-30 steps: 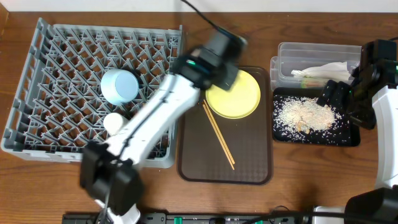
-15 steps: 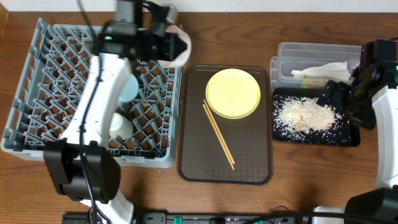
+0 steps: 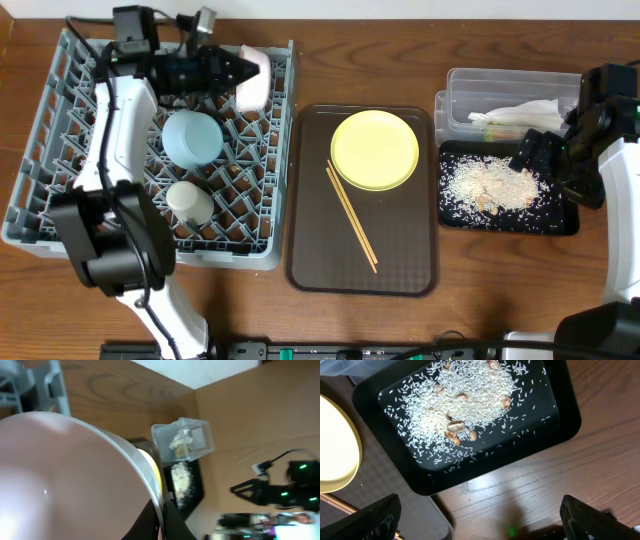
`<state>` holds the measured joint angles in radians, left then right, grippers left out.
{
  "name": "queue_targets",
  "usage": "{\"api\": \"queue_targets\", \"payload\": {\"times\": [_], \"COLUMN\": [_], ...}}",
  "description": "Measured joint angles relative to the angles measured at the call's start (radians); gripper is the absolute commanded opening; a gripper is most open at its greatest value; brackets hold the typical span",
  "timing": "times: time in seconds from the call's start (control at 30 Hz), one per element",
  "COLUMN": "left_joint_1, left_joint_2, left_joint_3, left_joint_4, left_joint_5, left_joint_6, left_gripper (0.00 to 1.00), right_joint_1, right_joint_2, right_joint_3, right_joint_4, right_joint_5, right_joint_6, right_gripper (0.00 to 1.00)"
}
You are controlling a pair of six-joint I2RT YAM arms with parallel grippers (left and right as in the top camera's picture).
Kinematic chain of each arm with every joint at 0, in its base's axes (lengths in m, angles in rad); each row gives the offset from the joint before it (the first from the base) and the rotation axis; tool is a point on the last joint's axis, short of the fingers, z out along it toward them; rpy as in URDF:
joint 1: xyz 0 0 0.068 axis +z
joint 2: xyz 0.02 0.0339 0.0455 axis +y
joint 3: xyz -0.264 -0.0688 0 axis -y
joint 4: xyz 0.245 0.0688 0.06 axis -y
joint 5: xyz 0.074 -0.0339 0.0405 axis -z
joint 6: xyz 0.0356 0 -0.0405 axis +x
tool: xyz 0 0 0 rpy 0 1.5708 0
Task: Sort waste into correct bins and load items into the dishwasher
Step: 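Lower the pink bowl into the rack and open the left gripper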
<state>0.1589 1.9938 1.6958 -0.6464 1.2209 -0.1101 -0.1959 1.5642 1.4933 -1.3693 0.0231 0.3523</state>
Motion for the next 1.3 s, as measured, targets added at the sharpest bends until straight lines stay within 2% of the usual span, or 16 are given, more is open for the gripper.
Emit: {"api": "queue_targets", "payload": {"times": [0.37,0.7,0.77,0.87,1.0,1.13,1.2,1.3], "left_joint_1": [0.062,0.087,0.100,0.116,0.134,0.136,0.136,0.136], "left_joint_2": [0.101,0.105,0.105,0.105,0.105,0.109,0.109,0.109], "left_joint_3": [0.000,0.000,0.000,0.000,0.000,-0.001,-0.001,-0.001], "left_joint_4": [0.000,0.000,-0.002,-0.023,-0.047,-0.050,-0.042,-0.029], "left_joint_5": [0.125,0.108,0.094,0.034,-0.062,-0.130,-0.148,-0.156], "left_joint_6": [-0.074,-0.082,-0.085,-0.093,-0.097,-0.094,-0.095,-0.101], "left_gripper": [0.07,0.08,0.17,0.17,0.33,0.63,0.74,0.77], "right_joint_1": [0.000,0.000,0.000,0.000,0.000,0.000,0.000,0.000], "right_joint_2": [0.000,0.000,0.000,0.000,0.000,0.000,0.000,0.000], "right_joint_3": [0.000,0.000,0.000,0.000,0.000,0.000,0.000,0.000], "right_joint_4": [-0.002,-0.004,-0.005,-0.006,-0.006,-0.008,-0.007,-0.008], "right_joint_5": [0.000,0.000,0.000,0.000,0.000,0.000,0.000,0.000], "right_joint_6": [0.000,0.000,0.000,0.000,0.000,0.000,0.000,0.000], "right_gripper": [0.99,0.99,0.99,0.99,0.99,0.99,0.99,0.99]}}
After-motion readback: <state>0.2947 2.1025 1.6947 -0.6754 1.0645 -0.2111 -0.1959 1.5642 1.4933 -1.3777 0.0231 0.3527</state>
